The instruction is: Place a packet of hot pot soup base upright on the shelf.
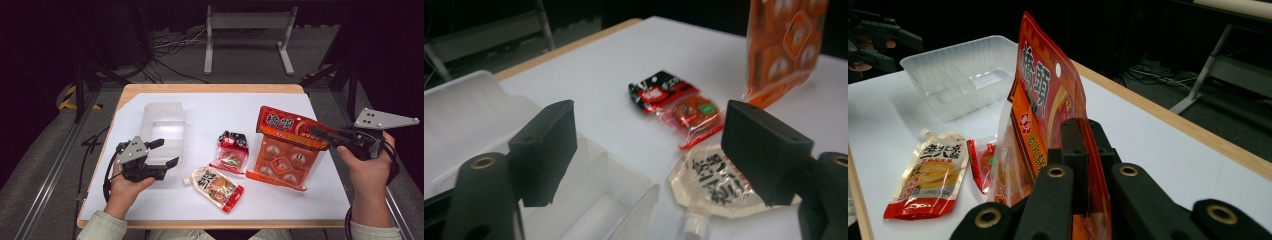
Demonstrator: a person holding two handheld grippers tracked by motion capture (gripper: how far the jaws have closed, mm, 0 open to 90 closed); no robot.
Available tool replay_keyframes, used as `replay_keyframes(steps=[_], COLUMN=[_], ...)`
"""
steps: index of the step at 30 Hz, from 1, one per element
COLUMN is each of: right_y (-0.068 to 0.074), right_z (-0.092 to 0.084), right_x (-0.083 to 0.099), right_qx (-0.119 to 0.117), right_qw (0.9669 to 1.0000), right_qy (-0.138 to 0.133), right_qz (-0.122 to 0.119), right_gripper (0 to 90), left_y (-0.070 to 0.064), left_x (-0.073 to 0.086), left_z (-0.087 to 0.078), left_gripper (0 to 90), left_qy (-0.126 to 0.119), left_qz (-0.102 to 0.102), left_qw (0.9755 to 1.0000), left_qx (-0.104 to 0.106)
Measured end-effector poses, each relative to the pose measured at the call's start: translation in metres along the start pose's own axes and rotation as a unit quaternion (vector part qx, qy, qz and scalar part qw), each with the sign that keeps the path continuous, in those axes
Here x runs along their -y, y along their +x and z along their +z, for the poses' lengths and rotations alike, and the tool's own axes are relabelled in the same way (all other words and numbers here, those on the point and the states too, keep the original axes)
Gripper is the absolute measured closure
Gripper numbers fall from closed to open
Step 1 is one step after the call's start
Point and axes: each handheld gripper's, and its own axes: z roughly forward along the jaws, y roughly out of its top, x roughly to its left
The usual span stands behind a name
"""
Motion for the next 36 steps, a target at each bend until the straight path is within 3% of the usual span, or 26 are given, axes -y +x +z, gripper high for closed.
replay_keyframes(steps=[6, 10, 13, 17, 20, 24, 33, 36], right_y=[0.007, 0.011, 0.015, 0.018, 0.018, 0.018, 0.031, 0.038], right_z=[-0.003, -0.004, -0.006, -0.008, -0.008, -0.008, -0.006, -0.002], right_x=[-0.006, -0.010, -0.014, -0.017, -0.018, -0.021, -0.031, -0.036], right_qx=[-0.011, -0.021, -0.022, -0.019, -0.019, -0.023, -0.047, -0.055], right_qw=[0.9999, 0.9996, 0.9994, 0.9993, 0.9993, 0.9991, 0.9973, 0.9967], right_qy=[-0.008, -0.012, -0.015, -0.021, -0.024, -0.032, -0.049, -0.050], right_qz=[-0.010, -0.014, -0.019, -0.023, -0.020, -0.016, -0.030, -0.033], right_gripper=[90.0, 90.0, 90.0, 90.0, 90.0, 90.0, 90.0, 90.0], left_y=[-0.003, -0.008, -0.012, -0.013, -0.016, -0.015, -0.026, -0.028], left_x=[0.000, -0.001, -0.004, -0.005, -0.007, -0.009, -0.023, -0.027], left_z=[0.009, 0.012, 0.013, 0.017, 0.022, 0.033, 0.056, 0.062], left_gripper=[29.5, 36.8, 38.1, 39.2, 41.2, 33.3, 10.5, 3.9], left_qy=[0.004, 0.007, -0.001, -0.009, 0.003, 0.001, -0.012, -0.030], left_qz=[0.004, 0.004, 0.004, -0.002, -0.008, -0.039, -0.046, -0.039], left_qw=[0.9997, 0.9992, 0.9978, 0.9968, 0.9963, 0.9937, 0.9921, 0.9881], left_qx=[0.024, 0.040, 0.066, 0.079, 0.085, 0.106, 0.116, 0.145])
